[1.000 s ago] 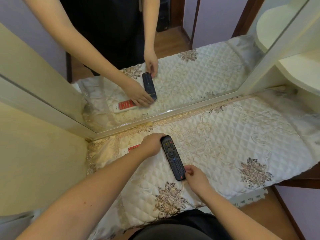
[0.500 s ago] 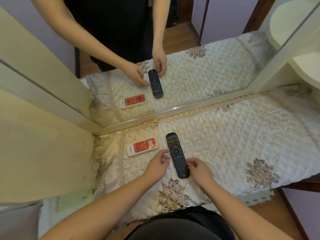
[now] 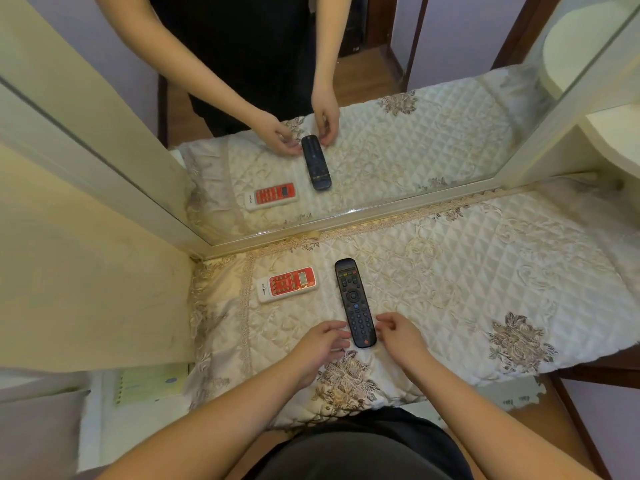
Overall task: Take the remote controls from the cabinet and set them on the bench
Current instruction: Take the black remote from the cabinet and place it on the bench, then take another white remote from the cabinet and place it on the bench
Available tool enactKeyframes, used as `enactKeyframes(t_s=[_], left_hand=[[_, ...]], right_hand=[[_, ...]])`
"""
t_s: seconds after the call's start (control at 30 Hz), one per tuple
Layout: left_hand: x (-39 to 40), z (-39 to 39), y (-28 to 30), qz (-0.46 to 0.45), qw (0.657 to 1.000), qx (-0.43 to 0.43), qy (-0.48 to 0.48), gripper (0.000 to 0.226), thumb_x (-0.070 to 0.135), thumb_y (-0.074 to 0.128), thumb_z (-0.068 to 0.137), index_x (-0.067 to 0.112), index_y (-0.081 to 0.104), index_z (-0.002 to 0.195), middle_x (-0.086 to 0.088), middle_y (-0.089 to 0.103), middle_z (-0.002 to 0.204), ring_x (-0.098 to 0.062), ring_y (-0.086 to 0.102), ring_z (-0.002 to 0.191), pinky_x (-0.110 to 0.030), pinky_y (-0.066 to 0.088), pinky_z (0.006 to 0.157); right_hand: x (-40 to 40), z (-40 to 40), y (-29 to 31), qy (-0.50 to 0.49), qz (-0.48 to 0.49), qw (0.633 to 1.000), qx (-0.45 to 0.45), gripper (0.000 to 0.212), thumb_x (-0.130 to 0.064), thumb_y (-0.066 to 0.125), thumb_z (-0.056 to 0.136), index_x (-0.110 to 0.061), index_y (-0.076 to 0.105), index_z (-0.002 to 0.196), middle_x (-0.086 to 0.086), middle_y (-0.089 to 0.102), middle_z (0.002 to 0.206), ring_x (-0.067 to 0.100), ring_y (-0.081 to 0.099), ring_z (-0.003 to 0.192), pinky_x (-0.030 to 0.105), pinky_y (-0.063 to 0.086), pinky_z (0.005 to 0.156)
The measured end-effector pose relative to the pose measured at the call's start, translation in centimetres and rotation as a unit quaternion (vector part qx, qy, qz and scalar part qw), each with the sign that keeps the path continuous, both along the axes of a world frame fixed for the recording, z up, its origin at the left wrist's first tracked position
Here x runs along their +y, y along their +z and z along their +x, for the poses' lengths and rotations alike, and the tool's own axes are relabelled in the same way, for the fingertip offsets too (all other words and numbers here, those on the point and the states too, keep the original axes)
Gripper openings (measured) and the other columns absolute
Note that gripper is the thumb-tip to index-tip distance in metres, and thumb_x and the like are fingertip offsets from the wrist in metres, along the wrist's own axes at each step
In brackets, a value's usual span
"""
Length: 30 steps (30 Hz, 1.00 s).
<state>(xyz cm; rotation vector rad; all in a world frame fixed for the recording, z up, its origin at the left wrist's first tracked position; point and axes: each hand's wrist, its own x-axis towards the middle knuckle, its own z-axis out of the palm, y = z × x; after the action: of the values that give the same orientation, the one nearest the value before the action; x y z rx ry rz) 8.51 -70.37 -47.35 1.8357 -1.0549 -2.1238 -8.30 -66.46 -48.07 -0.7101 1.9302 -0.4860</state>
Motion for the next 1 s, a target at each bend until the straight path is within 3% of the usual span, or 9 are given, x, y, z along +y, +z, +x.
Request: enactKeyframes(t_s=[0.13, 0.23, 0.37, 0.5, 0.57, 0.63, 0.73, 0.83, 1.0], left_hand=[[0.1, 1.0, 0.3, -0.005, 1.000, -0.018, -0.021, 0.026, 0.011, 0.041, 0.098, 0.013, 0.061, 0.116, -0.008, 0.068, 0.106, -0.017, 0.065, 0.089, -0.030, 0.055, 0.079], [0.3, 2.1, 0.9, -0.026, 0.999, -0.017, -0.034, 0.027, 0.009, 0.040, 0.098, 0.013, 0.063, 0.110, -0.009, 0.068, 0.102, -0.017, 0.065, 0.083, -0.028, 0.054, 0.073], [0.7, 3.7, 2.3, -0.064, 0.993, -0.025, -0.092, 0.026, 0.012, 0.042, 0.096, 0.019, 0.066, 0.106, -0.005, 0.070, 0.103, -0.016, 0.065, 0.086, -0.026, 0.051, 0.073], [1.9, 5.8, 3.0, -0.091, 0.980, -0.037, -0.171, 0.025, 0.014, 0.044, 0.095, 0.024, 0.066, 0.103, -0.001, 0.070, 0.102, -0.015, 0.063, 0.089, -0.027, 0.048, 0.075], [2.5, 7.2, 3.6, -0.112, 0.964, -0.044, -0.239, 0.026, 0.015, 0.044, 0.095, 0.022, 0.066, 0.107, -0.001, 0.069, 0.104, -0.016, 0.062, 0.092, -0.026, 0.048, 0.075], [2.6, 8.7, 4.5, -0.169, 0.921, -0.081, -0.342, 0.028, 0.020, 0.044, 0.097, 0.020, 0.065, 0.116, -0.002, 0.067, 0.113, -0.018, 0.063, 0.101, -0.026, 0.046, 0.079], [2.8, 11.3, 5.4, -0.270, 0.821, -0.161, -0.476, 0.039, 0.031, 0.043, 0.098, 0.017, 0.053, 0.133, -0.006, 0.057, 0.132, -0.023, 0.056, 0.117, -0.028, 0.044, 0.094], [4.1, 13.9, 6.1, -0.328, 0.755, -0.202, -0.531, 0.052, 0.041, 0.041, 0.096, 0.018, 0.040, 0.143, -0.008, 0.046, 0.143, -0.027, 0.046, 0.128, -0.042, 0.040, 0.104], [6.2, 15.3, 8.3, -0.416, 0.664, -0.231, -0.577, 0.056, 0.047, 0.038, 0.097, 0.022, 0.033, 0.146, -0.005, 0.042, 0.144, -0.026, 0.039, 0.131, -0.048, 0.040, 0.102]], right_hand=[[0.4, -0.1, 0.9, 0.027, -0.006, 0.999, 0.039, 0.027, -0.015, 0.043, 0.095, -0.015, 0.060, 0.115, 0.001, 0.066, 0.093, 0.020, 0.063, 0.081, 0.026, 0.042, 0.064], [1.1, 0.2, 2.0, 0.041, -0.017, 0.997, 0.063, 0.028, -0.015, 0.041, 0.096, -0.015, 0.059, 0.118, 0.007, 0.068, 0.103, 0.026, 0.064, 0.094, 0.027, 0.043, 0.070], [2.4, 1.5, 3.1, 0.083, -0.023, 0.992, 0.092, 0.028, -0.021, 0.043, 0.095, -0.016, 0.059, 0.118, 0.007, 0.069, 0.105, 0.022, 0.062, 0.081, 0.030, 0.045, 0.070], [3.1, 3.9, 4.6, 0.157, 0.009, 0.983, 0.100, 0.028, -0.032, 0.044, 0.096, -0.018, 0.060, 0.114, 0.005, 0.067, 0.107, 0.017, 0.056, 0.080, 0.027, 0.043, 0.065], [3.6, 5.4, 5.7, 0.166, 0.017, 0.981, 0.100, 0.030, -0.035, 0.044, 0.096, -0.017, 0.059, 0.114, 0.006, 0.067, 0.109, 0.017, 0.057, 0.084, 0.027, 0.043, 0.070], [4.6, 6.9, 6.8, 0.151, 0.013, 0.984, 0.098, 0.031, -0.037, 0.044, 0.095, -0.017, 0.059, 0.114, 0.006, 0.066, 0.109, 0.019, 0.058, 0.088, 0.029, 0.043, 0.072], [6.5, 9.2, 8.1, 0.145, -0.004, 0.984, 0.107, 0.031, -0.037, 0.046, 0.094, -0.017, 0.062, 0.110, 0.008, 0.067, 0.106, 0.022, 0.060, 0.087, 0.032, 0.045, 0.071], [8.8, 11.8, 8.7, 0.107, -0.039, 0.986, 0.119, 0.036, -0.038, 0.046, 0.094, -0.019, 0.058, 0.122, 0.008, 0.062, 0.118, 0.021, 0.062, 0.098, 0.032, 0.048, 0.080], [12.8, 15.1, 9.2, 0.102, -0.081, 0.976, 0.173, 0.044, -0.040, 0.045, 0.096, -0.023, 0.045, 0.137, 0.007, 0.049, 0.134, 0.022, 0.050, 0.121, 0.030, 0.037, 0.099]])
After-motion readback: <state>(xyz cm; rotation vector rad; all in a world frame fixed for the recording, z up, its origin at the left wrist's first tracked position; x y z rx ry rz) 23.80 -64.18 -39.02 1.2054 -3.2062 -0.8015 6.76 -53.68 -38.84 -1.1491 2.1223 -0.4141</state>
